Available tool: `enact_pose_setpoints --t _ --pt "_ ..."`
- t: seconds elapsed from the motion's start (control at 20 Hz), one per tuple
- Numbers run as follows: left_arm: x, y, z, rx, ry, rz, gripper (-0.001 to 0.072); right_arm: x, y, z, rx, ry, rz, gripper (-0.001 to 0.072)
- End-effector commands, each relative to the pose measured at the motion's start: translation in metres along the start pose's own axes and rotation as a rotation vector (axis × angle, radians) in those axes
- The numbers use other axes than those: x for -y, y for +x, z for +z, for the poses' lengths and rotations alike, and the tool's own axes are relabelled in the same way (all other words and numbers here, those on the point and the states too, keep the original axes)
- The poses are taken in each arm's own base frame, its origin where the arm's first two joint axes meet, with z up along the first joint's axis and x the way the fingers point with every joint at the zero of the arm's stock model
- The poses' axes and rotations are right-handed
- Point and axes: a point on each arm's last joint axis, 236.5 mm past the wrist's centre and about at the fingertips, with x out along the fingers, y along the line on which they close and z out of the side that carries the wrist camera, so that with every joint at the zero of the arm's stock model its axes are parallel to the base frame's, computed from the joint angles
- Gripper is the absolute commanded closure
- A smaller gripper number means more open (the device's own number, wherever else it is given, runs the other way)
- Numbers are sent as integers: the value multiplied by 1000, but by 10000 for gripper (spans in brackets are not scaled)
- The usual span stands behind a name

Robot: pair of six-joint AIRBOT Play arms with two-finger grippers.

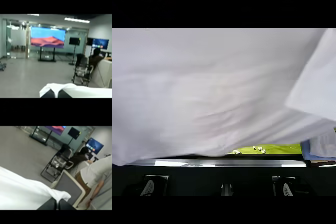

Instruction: Fold the shirts.

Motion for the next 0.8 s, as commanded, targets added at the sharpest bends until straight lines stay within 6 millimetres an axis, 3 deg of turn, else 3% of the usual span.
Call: enact_pose_setpoints --t 0.0,0.1,0.2,0.35,0.45,0.55,0.65,0.75 --pt "-34 43 -93 -364 -45 34 682 -33 48 -78 -316 -12 152 693" --pt "-61 74 -168 -605 -83 37 682 -76 84 -146 -582 1 334 693" --pt "-90 96 -256 -835 -155 47 682 -122 122 -210 -790 25 504 694" --pt "-119 105 -394 -1121 -280 61 682 -202 170 -298 -978 109 731 694" --pt "-136 106 -466 -1246 -349 87 682 -243 195 -341 -1059 190 805 694" --pt "-151 115 -513 -1311 -395 111 682 -277 218 -365 -1067 283 850 694" --pt "-163 127 -545 -1324 -427 133 682 -292 241 -389 -1069 334 814 694" --pt "-172 142 -563 -1317 -445 142 682 -297 266 -402 -1021 345 763 694"
